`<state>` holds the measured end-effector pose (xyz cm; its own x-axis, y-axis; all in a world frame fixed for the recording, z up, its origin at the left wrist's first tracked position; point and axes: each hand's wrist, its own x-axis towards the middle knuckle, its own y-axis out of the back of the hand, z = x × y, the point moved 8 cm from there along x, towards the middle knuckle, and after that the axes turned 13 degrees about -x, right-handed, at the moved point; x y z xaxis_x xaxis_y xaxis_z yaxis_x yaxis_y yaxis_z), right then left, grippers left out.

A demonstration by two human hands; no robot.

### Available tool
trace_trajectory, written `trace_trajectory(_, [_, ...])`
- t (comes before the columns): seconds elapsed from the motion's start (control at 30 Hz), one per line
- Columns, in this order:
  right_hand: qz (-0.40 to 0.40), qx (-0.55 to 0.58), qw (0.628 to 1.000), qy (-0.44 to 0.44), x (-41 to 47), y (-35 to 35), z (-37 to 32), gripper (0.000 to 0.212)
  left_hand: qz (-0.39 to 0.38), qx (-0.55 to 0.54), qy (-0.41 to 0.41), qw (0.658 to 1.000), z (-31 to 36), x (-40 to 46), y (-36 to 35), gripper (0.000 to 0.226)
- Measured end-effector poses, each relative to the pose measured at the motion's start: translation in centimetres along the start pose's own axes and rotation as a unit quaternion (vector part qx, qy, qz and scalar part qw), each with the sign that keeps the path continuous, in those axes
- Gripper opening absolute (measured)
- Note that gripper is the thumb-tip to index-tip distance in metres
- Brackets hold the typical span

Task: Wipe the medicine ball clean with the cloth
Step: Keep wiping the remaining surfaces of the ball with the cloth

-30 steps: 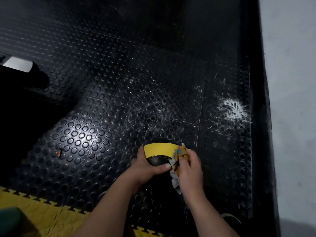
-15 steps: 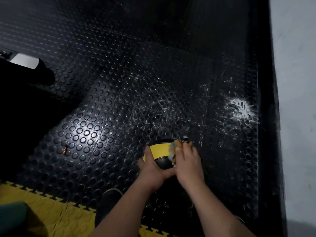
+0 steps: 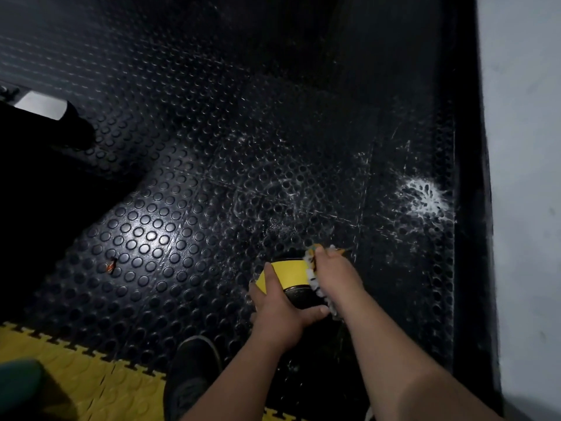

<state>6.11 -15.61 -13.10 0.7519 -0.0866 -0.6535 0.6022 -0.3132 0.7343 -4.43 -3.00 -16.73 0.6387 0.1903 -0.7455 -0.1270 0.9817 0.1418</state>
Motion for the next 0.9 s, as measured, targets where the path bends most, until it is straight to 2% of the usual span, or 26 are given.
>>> trace_trajectory(0.07, [0.052,-0.087,0.993,0.063,-3.0,-0.6,-2.2,0.052,-0.006,-0.008,0.008,1.000,0.0,0.6,0.4,0.136])
trace_trajectory(0.13, [0.082,-0.122,0.981,0.125,-6.6,-1.6,-3.5,0.055,-0.022,-0.019,0.019,0.999,-0.2,0.8,0.6,0.116])
trace_trajectory(0.2, [0.078,-0.105,0.983,0.128,-5.8,-1.7,-2.7,0.053,-0.023,-0.012,0.019,0.999,-0.3,0.6,0.4,0.119])
trace_trajectory(0.3, [0.040,-0.016,0.998,0.047,-1.0,0.3,-0.6,0.045,-0.013,0.024,0.004,1.000,0.1,-0.1,-0.4,0.142])
trace_trajectory(0.33, [0.031,-0.031,0.998,0.046,-0.5,0.6,-1.0,0.044,-0.012,0.027,0.005,1.000,0.0,-0.2,-0.5,0.144])
trace_trajectory(0.43, [0.066,-0.127,0.984,0.106,-3.4,-0.4,-3.6,0.049,-0.013,0.028,-0.010,0.999,-0.2,0.5,0.0,0.132])
trace_trajectory(0.53, [0.080,-0.138,0.971,0.177,-6.3,-1.6,-4.5,0.051,-0.018,0.038,-0.023,0.999,-0.5,0.9,0.2,0.114])
trace_trajectory(0.57, [0.073,-0.118,0.977,0.161,-5.4,-1.3,-3.8,0.049,-0.022,0.030,-0.010,0.999,-0.6,0.7,0.1,0.117])
trace_trajectory(0.67, [0.017,0.030,0.999,0.039,-0.7,0.4,-1.1,0.044,-0.020,0.055,-0.003,0.998,-0.1,-0.2,-0.9,0.138])
trace_trajectory(0.7, [0.008,0.037,0.999,0.034,0.2,0.7,-1.5,0.041,-0.017,0.057,-0.002,0.998,0.0,-0.3,-1.0,0.141])
trace_trajectory(0.8, [0.031,-0.074,0.992,0.095,-1.4,-0.1,-4.3,0.040,-0.005,0.076,-0.011,0.997,0.2,0.3,-0.2,0.131])
trace_trajectory(0.87, [0.055,-0.124,0.974,0.179,-4.7,-0.8,-6.0,0.044,0.009,0.025,-0.013,1.000,-0.3,1.3,0.4,0.116])
trace_trajectory(0.9, [0.059,-0.114,0.970,0.205,-5.4,-1.1,-6.3,0.046,0.011,0.019,-0.009,1.000,-0.7,1.5,0.4,0.116])
